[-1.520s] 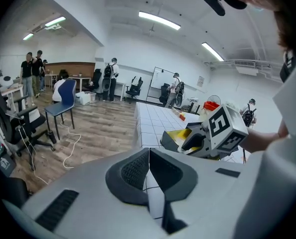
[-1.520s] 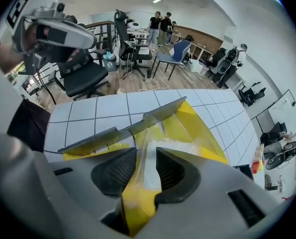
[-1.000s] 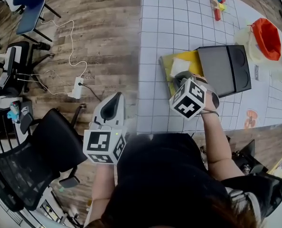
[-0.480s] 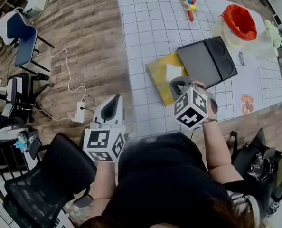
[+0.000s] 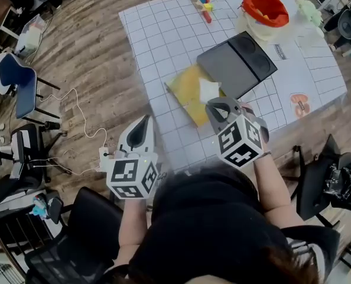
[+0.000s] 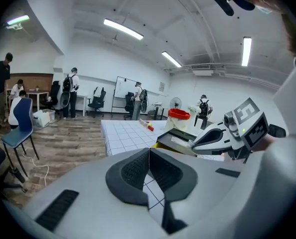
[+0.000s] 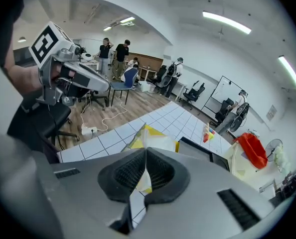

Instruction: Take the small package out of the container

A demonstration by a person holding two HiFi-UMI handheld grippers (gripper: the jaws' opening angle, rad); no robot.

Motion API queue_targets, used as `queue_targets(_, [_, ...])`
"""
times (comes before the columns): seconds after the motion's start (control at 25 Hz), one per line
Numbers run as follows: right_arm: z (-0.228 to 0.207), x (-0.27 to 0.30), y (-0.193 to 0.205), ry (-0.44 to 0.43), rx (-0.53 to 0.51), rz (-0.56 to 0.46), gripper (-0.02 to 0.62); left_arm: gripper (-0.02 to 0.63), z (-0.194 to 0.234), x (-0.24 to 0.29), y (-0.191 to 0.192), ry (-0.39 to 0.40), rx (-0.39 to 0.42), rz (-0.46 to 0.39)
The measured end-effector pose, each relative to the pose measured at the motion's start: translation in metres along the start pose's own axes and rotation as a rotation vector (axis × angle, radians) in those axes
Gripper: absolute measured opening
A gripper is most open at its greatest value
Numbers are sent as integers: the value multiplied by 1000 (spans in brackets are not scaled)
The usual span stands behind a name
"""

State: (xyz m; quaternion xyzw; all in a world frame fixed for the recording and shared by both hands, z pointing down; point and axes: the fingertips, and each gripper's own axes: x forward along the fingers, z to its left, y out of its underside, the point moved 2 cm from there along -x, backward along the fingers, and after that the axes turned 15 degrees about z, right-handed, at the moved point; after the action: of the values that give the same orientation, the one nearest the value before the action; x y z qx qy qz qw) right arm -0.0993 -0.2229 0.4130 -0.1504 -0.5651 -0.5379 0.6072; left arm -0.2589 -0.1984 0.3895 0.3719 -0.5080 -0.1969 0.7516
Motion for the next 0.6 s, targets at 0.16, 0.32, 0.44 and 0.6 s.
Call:
queue_targets(0.16, [5, -11, 5, 23, 54, -29, 20, 28, -4, 1, 0, 15, 31, 2])
queue_targets(0.32, [10, -21, 6, 26, 114, -67, 20, 28, -6, 2, -2, 19, 53, 0])
queue_targets(0.44, [12, -27, 7, 29, 147, -95, 20, 28, -8, 2, -1, 21, 66, 2])
queue_targets(0.6, [11, -33, 6, 35, 185, -127, 20, 28, -9, 2, -2, 22, 73, 6])
